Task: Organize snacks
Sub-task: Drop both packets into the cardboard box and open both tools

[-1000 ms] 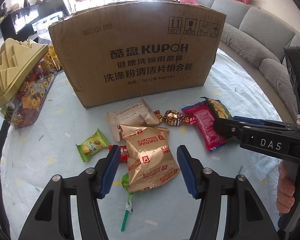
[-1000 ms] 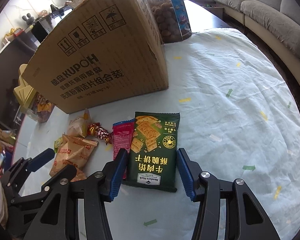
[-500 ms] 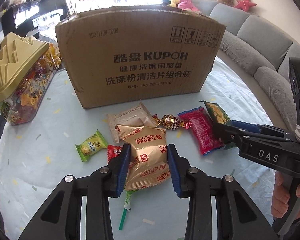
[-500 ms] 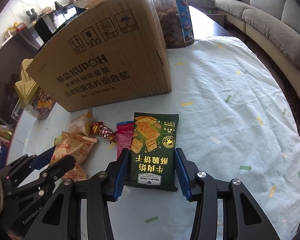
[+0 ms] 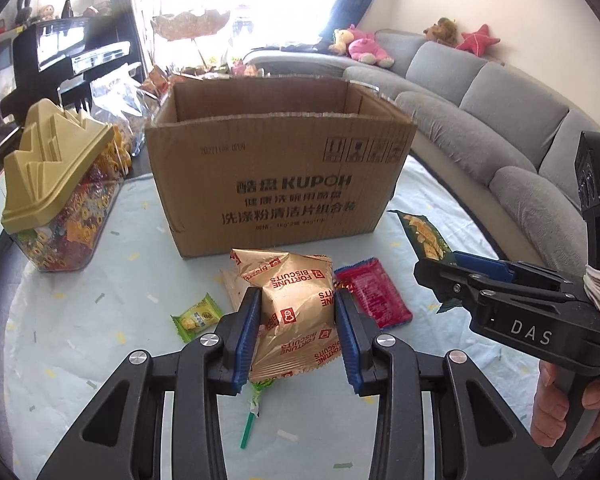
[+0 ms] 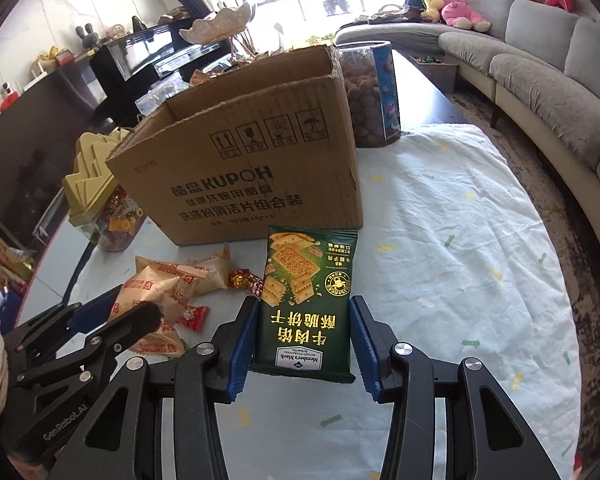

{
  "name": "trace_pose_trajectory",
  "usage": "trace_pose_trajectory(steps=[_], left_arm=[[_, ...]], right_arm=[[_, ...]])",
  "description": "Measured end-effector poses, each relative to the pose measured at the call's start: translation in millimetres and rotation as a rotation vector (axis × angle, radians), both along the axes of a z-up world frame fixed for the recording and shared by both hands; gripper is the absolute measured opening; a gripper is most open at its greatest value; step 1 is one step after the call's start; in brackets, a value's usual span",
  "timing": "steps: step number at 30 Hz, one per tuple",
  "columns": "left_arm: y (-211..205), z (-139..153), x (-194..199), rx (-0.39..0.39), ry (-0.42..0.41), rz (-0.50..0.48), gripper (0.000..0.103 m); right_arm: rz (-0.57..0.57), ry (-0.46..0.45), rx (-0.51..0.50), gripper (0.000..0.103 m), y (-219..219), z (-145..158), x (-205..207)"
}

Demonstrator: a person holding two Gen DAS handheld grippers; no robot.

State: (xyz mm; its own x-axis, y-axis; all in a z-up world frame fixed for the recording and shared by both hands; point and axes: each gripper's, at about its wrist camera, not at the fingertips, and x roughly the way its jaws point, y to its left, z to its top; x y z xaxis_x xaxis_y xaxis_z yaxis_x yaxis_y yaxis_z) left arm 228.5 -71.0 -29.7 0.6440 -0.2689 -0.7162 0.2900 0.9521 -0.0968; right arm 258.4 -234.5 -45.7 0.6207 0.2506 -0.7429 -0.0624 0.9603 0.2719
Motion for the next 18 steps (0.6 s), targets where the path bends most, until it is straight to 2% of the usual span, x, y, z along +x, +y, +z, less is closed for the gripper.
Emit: trace_pose_trajectory(steps=[8,18], left_arm=[[10,35,-4,-0.019,-0.084,0.013,0.037],[22,79,9,-0.021,-0.190,0.029,0.037]], right_arm=[[0.021,-0.089,-0.016,0.046,12,37,-5],[0.038,-0.175,-0.033,0.046,25,80,4]])
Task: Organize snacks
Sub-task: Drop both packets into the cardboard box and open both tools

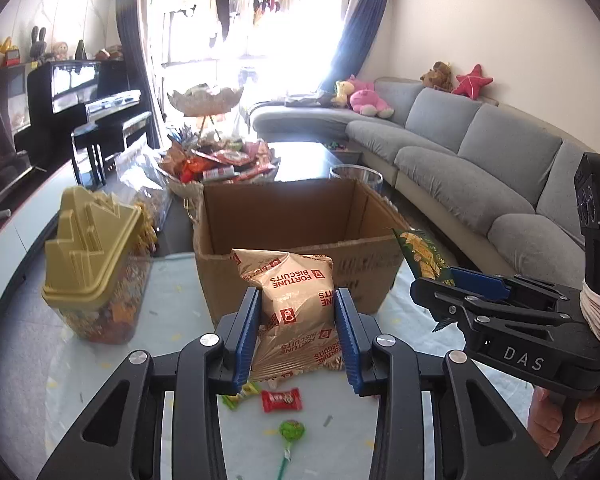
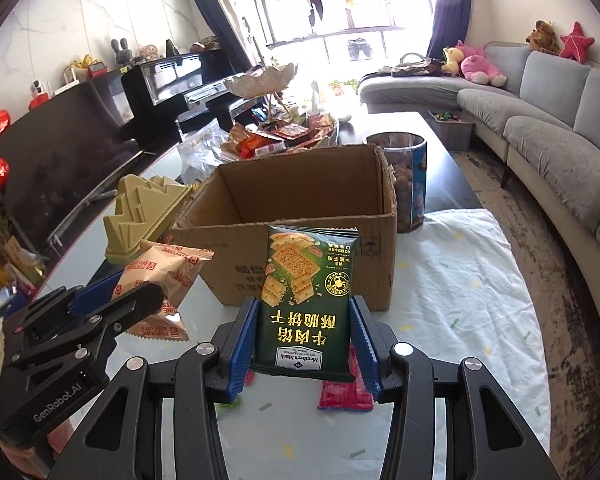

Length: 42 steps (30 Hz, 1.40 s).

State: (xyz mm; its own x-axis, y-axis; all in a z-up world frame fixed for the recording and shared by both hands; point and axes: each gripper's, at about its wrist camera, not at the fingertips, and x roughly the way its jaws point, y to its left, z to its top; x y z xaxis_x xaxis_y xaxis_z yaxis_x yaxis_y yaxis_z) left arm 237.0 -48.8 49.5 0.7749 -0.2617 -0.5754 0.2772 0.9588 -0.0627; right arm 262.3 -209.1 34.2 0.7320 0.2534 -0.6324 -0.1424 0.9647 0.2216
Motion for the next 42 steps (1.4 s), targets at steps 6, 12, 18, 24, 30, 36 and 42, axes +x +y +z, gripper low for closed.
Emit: trace_pose_trajectory(steps=[6,12,18,24,30,36,42], left_arm=[[8,20,18,0.002,-0.036,0.026,0.037],[11,34,38,0.014,-0.057,0.042,0.037],[13,36,63,0.016,-0.047,0.047,0.037],[15,29,91,0.005,-0.016,0.043,0.037],[13,17,116,0.010,0.014,0.039,0.037],[15,15,127,0.018,0.015,0.060,0.063],[13,15,111,0.067,-0.021,0.059,0.067]], right_arm=[[0.008,-0.045,-0.012,0.046,5,22,14],[0.025,-0.051,-0.019,0.046,11,35,34],[0.033,-0.043,-0.040,0.046,17,38,58],[0.033,-0.039,-0.058,0.046,20,37,79],[0.034,-0.020,-0.061,0.046,19,27,99],[0.013,-0.001,-0.044,0.055,14,17,116],[0.010,-0.014,-0.059,0.060,15,14,110]])
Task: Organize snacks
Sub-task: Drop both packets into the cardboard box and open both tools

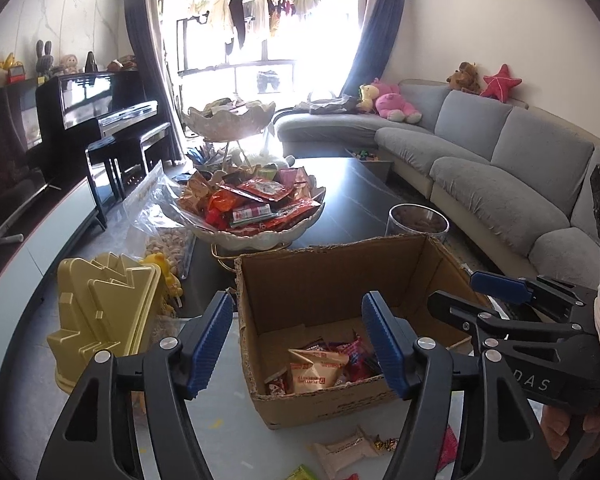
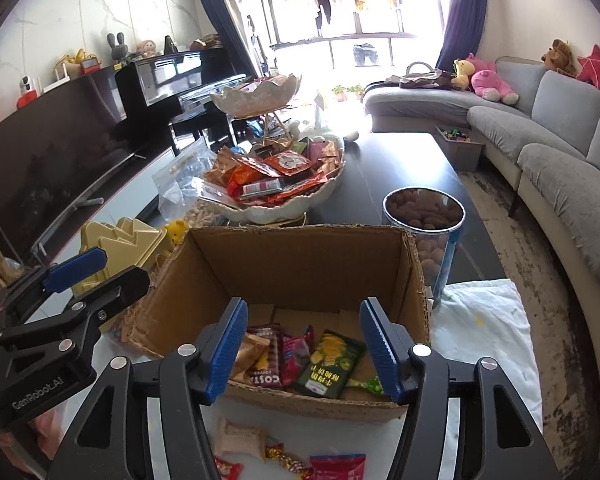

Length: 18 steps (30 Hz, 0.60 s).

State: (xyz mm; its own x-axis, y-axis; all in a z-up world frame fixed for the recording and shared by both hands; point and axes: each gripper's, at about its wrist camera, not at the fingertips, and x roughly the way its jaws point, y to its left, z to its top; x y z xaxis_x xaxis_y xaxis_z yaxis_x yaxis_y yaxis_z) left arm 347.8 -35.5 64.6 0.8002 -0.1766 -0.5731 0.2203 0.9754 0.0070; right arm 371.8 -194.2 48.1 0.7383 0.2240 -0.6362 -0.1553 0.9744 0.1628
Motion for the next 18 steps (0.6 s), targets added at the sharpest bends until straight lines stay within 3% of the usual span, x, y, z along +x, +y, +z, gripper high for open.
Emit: trace_pose_trajectory(steps=[18], left_arm=[[19,-3,-70,0.004,-0.004,-0.017,0.069]], right_arm=[[0.066,0.013,-0.048,0.060,18,-4,-53]])
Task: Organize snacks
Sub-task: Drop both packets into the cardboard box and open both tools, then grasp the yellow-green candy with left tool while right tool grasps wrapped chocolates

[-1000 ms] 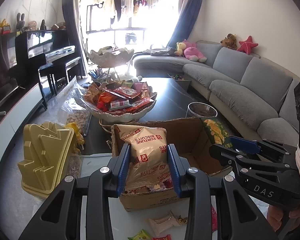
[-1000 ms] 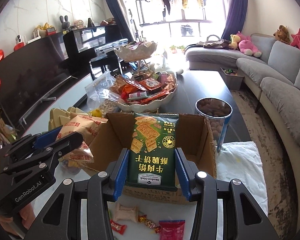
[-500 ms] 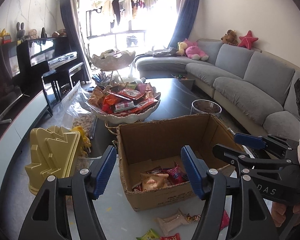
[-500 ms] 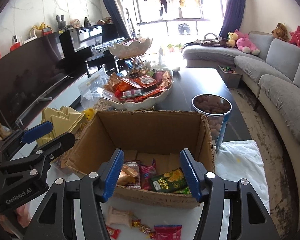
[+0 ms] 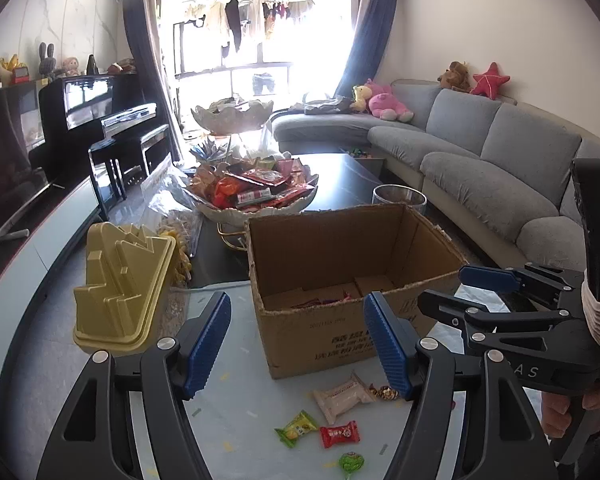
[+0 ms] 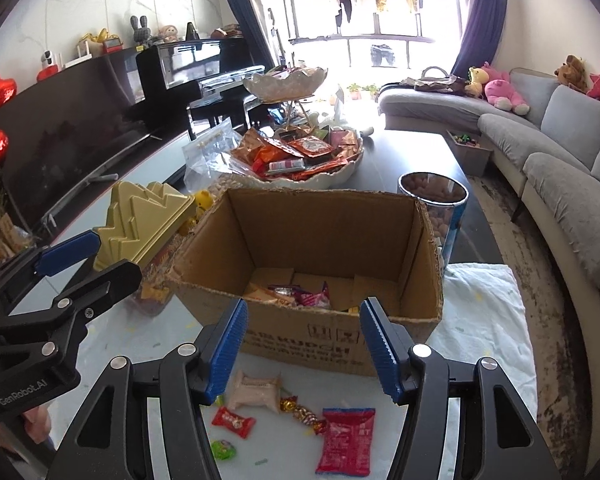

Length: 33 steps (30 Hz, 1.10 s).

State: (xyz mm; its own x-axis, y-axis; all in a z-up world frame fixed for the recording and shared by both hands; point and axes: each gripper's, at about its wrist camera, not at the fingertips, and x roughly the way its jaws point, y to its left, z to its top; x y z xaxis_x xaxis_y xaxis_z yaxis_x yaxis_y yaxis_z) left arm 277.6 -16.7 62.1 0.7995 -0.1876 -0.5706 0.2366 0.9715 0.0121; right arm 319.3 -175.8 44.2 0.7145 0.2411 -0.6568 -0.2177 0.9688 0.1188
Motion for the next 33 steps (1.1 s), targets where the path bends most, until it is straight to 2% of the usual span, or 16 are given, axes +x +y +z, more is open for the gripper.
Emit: trace_pose_trajectory(steps=[16,33], left_arm=[[12,-47,-34,0.048,0.093,0.016,0.069],[17,-126,-28,0.132,0.272,0.007,0.069]], right_arm=[[0.034,0.090,-0.081,0.060,13,-41,-29],[0.042,0.229,-0.161,0.059,18,-108,-29]])
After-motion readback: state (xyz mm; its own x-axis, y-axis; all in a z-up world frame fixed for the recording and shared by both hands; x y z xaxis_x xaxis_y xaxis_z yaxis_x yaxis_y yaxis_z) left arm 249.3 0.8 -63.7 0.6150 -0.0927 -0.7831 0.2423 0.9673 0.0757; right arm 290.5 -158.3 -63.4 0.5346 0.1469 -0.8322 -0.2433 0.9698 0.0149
